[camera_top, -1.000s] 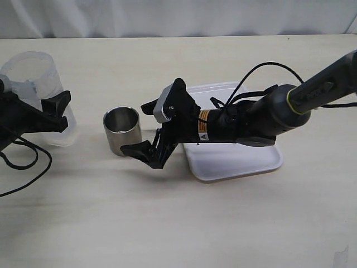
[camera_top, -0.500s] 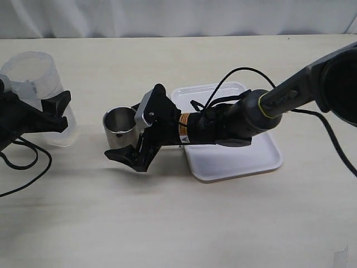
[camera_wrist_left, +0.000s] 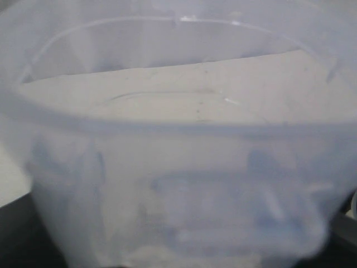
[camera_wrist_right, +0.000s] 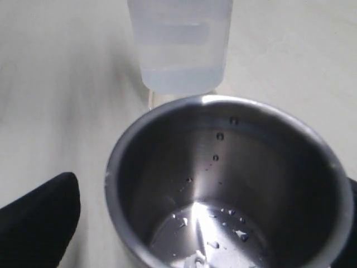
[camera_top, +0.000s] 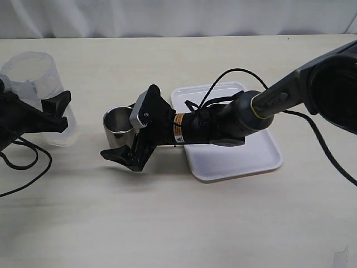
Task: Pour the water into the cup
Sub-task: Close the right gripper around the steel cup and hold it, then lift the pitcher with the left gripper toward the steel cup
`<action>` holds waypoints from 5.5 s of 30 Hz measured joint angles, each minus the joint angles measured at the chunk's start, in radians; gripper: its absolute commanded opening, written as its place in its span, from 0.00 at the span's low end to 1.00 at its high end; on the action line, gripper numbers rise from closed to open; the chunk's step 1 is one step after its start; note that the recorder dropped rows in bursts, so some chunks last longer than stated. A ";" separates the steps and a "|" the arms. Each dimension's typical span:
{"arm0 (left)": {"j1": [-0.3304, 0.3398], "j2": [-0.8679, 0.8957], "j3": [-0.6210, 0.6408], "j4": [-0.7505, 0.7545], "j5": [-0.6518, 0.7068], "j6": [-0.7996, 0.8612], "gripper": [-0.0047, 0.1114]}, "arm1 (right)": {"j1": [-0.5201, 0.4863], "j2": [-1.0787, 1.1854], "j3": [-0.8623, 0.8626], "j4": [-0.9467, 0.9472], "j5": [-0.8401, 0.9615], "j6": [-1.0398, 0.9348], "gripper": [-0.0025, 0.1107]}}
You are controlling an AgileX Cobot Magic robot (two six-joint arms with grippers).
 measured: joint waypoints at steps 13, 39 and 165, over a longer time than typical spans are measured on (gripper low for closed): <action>0.000 0.000 0.000 0.010 0.000 0.000 0.04 | 0.011 0.000 0.000 0.042 0.021 0.000 0.99; 0.000 0.000 0.000 0.023 0.000 0.000 0.04 | 0.011 0.035 -0.004 0.115 -0.094 0.000 0.99; 0.000 0.001 -0.118 0.183 0.017 0.000 0.04 | 0.000 0.158 -0.074 0.167 -0.203 -0.160 0.50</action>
